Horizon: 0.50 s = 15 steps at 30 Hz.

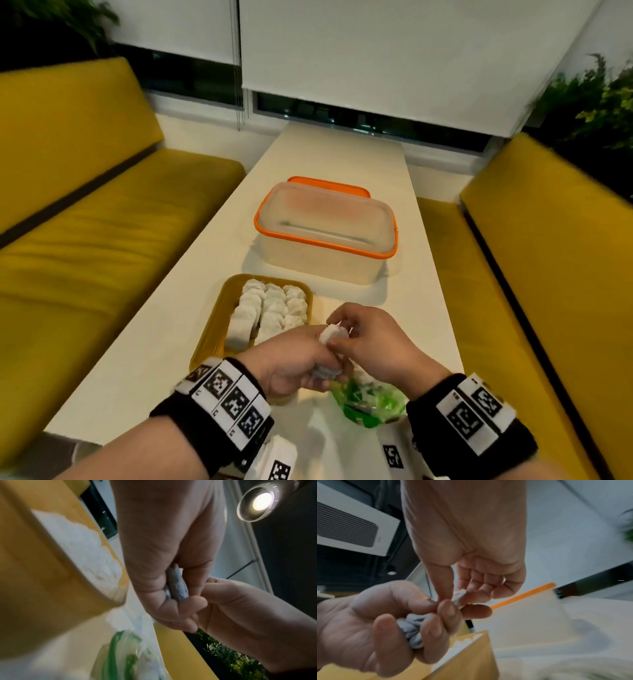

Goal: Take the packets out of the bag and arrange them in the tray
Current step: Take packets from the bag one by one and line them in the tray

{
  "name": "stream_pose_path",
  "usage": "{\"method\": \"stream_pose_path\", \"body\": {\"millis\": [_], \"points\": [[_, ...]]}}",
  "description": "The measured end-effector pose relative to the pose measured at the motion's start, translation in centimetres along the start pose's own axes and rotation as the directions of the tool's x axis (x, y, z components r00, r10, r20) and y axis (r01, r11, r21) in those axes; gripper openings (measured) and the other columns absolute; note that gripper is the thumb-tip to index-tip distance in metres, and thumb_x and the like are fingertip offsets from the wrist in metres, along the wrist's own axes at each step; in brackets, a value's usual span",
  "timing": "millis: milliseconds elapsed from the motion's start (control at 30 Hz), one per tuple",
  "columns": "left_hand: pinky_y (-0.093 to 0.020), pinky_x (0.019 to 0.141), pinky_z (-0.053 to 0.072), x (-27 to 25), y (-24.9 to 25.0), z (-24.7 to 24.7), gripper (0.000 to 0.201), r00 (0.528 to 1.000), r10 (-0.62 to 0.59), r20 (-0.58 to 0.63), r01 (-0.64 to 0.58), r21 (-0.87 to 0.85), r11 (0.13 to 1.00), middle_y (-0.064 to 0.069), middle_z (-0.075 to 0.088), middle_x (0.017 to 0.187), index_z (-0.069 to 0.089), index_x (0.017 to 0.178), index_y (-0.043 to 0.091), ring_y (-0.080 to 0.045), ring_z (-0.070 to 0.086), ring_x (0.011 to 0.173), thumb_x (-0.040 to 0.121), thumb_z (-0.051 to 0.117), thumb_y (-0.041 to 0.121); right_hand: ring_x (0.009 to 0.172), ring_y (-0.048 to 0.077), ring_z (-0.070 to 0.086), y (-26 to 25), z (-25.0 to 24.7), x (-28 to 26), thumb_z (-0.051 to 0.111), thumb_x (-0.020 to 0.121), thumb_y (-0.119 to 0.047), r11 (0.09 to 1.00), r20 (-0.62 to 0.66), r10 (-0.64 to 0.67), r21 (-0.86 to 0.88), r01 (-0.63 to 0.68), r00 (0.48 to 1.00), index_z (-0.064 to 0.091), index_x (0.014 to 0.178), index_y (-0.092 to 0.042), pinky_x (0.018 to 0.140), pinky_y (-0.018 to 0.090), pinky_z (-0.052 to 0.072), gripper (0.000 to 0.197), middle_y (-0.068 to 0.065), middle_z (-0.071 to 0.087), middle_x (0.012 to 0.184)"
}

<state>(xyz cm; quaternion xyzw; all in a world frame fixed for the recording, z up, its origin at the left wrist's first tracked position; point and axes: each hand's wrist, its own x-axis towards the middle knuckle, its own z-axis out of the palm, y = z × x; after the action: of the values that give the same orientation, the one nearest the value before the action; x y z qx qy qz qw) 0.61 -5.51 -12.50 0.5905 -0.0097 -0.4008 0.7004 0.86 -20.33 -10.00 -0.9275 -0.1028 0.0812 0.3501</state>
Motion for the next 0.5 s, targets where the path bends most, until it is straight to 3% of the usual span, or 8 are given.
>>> {"method": "stream_pose_path", "body": {"millis": [67,133,267,300,367,400,500], "points": [[-0.022,0.054,0.047,-1.2,0.1,-1.3,0.031,0.999,0.039,-0.023,-0.039,-0.013,0.999,-0.009,0.064,0.085,0.056,0.111,0.010,-0.019,0.065,0.078,0.086,0.052,-0.008,0.071,0.012,0.054,-1.6,0.9,0.9,0.067,0.076,-0.016,0.994,0.007,-0.076,-0.077,0.076,0.997,0.061,0.080,-0.025,0.065,0.025,0.045,0.011,-0.005,0.060,0.080],[-0.027,0.058,0.054,-2.6,0.4,-3.1,0.026,0.996,0.066,-0.067,-0.073,-0.106,0.992,-0.012,0.067,0.090,0.056,0.114,0.008,-0.025,0.066,0.086,0.090,0.052,0.000,0.066,0.016,0.056,-3.2,1.9,2.1,0.064,0.075,-0.008,0.995,0.015,-0.096,-0.025,0.096,0.995,0.058,0.077,-0.023,0.062,0.030,0.049,0.016,-0.005,0.058,0.072],[-0.028,0.056,0.055,-4.9,0.3,-6.7,0.022,0.972,0.086,-0.219,-0.135,-0.219,0.966,-0.016,0.069,0.097,0.057,0.116,0.006,-0.025,0.069,0.084,0.097,0.046,0.008,0.059,0.008,0.054,-5.9,3.9,4.6,0.065,0.081,-0.007,0.990,-0.013,-0.140,0.007,0.140,0.990,0.058,0.085,-0.022,0.051,0.008,0.040,0.017,-0.001,0.058,0.078],[-0.026,0.055,0.053,-5.3,0.2,-7.4,0.022,0.957,0.101,-0.271,-0.158,-0.196,0.968,-0.014,0.070,0.095,0.058,0.116,0.008,-0.022,0.069,0.081,0.096,0.047,0.009,0.064,0.010,0.056,-6.5,4.5,5.2,0.066,0.081,-0.011,0.985,-0.015,-0.170,-0.044,0.169,0.985,0.060,0.086,-0.021,0.056,0.010,0.043,0.013,-0.001,0.060,0.080],[-0.024,0.053,0.051,-5.7,-0.1,-8.4,0.019,0.911,0.135,-0.390,-0.204,-0.141,0.969,-0.009,0.071,0.088,0.060,0.112,0.011,-0.018,0.067,0.077,0.094,0.053,0.009,0.077,0.016,0.059,-7.7,5.1,6.1,0.067,0.080,-0.018,0.967,-0.001,-0.207,-0.154,0.205,0.978,0.065,0.087,-0.022,0.069,0.026,0.049,0.008,-0.003,0.062,0.082],[-0.023,0.054,0.051,-5.8,-0.2,-9.0,0.017,0.880,0.143,-0.453,-0.222,-0.126,0.967,-0.008,0.071,0.086,0.062,0.109,0.011,-0.017,0.066,0.076,0.093,0.057,0.011,0.080,0.017,0.059,-8.3,5.4,6.6,0.067,0.080,-0.019,0.965,0.006,-0.210,-0.161,0.209,0.978,0.067,0.087,-0.022,0.070,0.028,0.047,0.007,-0.004,0.061,0.081],[-0.021,0.052,0.051,-6.4,-0.2,-10.7,0.011,0.793,0.147,-0.592,-0.284,-0.146,0.948,-0.006,0.070,0.081,0.063,0.100,0.013,-0.014,0.065,0.071,0.091,0.060,0.019,0.075,0.013,0.055,-9.1,5.4,8.1,0.067,0.082,-0.018,0.977,0.008,-0.195,-0.088,0.195,0.981,0.070,0.086,-0.018,0.061,0.020,0.039,0.005,-0.005,0.060,0.077]]}}
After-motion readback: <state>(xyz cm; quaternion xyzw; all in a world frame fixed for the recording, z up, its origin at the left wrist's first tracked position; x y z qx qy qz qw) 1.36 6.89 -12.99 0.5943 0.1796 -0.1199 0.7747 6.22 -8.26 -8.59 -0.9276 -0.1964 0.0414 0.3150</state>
